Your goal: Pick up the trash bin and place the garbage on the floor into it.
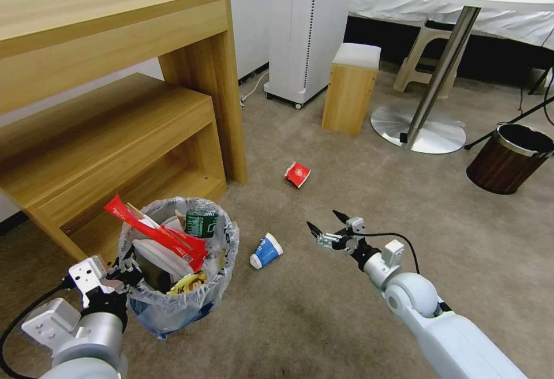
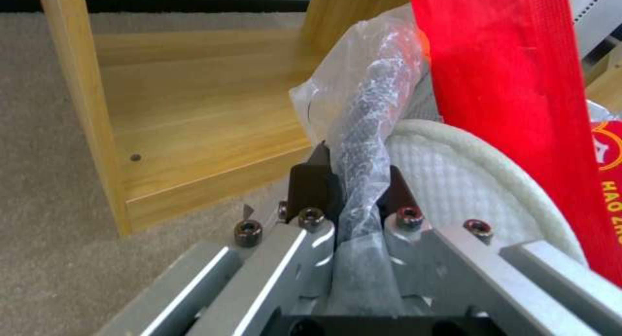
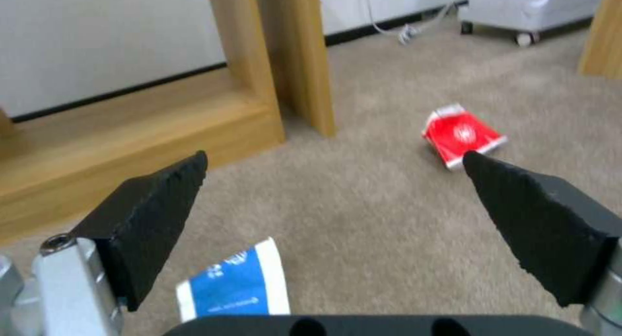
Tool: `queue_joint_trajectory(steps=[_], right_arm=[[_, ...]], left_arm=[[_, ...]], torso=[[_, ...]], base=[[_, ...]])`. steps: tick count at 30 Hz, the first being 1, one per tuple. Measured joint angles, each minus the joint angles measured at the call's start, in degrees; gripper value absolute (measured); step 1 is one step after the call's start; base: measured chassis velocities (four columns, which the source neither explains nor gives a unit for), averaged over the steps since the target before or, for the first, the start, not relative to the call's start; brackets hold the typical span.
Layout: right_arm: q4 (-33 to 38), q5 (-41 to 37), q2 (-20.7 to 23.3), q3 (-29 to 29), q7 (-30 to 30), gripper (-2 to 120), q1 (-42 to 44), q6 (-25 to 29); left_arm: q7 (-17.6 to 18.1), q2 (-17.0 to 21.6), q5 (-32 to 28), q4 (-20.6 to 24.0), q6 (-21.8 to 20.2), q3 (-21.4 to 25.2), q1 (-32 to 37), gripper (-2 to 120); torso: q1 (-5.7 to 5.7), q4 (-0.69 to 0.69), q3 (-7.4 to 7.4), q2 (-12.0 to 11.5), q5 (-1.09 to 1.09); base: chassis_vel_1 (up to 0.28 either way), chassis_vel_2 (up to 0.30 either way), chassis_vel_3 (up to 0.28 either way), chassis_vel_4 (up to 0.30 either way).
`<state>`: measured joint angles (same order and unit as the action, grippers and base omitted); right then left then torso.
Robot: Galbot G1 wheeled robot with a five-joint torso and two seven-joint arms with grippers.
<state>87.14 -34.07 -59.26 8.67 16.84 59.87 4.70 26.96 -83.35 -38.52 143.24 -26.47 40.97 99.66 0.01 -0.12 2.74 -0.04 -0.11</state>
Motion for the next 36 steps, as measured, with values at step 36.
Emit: queue_joint_trajectory(steps=[36], right_arm=[[-11.2, 1.7, -3.2, -4.9, 10.9, 100, -8.2, 10.0]], left_arm=[[1.1, -0.8, 0.7, 0.0, 0.0, -0.2, 0.8, 3]], torso=[[0.00, 0.00, -0.01, 0.0, -0.01]], base=[[0.000, 0.000, 0.000, 0.000]])
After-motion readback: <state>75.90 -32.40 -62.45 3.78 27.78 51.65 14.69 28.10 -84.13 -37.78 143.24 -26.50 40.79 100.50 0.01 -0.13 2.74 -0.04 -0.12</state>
